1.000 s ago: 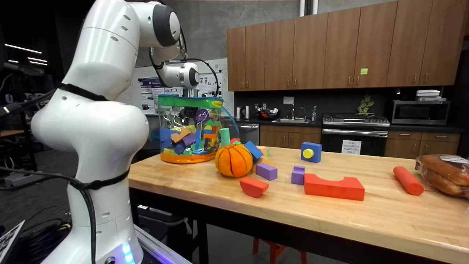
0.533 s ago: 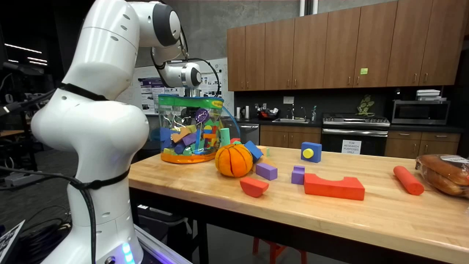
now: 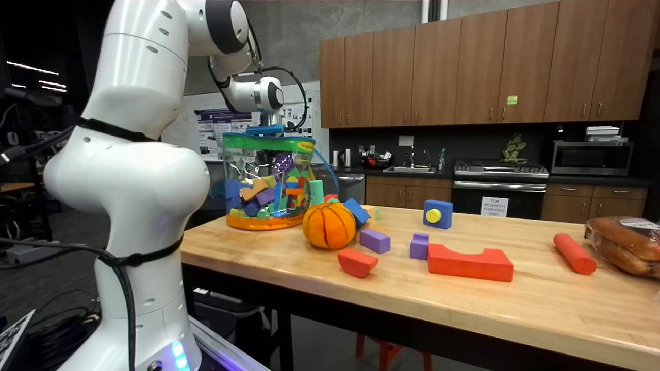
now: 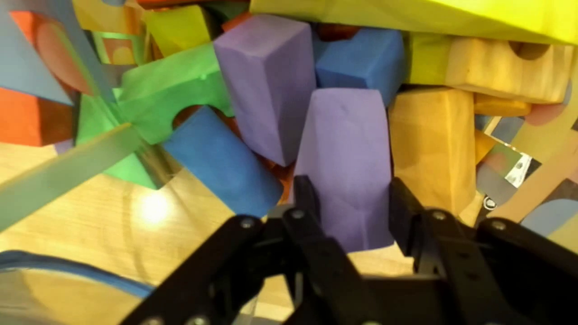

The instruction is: Remove one purple block from the bag.

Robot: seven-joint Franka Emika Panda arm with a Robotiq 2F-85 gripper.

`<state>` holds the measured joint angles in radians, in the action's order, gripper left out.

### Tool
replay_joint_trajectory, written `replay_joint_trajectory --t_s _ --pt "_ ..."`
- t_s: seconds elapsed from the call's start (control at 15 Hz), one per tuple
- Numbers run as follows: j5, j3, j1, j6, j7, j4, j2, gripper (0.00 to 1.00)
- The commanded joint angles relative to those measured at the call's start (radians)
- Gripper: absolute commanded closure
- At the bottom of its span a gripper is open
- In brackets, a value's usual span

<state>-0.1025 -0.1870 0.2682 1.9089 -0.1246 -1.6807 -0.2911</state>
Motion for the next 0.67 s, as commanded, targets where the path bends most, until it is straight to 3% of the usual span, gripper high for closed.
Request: replay_joint_trajectory --t_s 0.0,0.6 --pt "-0.080 0.021 0.007 -0.031 -0.075 -0.056 0.123 0.82" --pt "-0.278 0.006 -0.017 -0.100 -0.254 -0.106 0.345 0.82"
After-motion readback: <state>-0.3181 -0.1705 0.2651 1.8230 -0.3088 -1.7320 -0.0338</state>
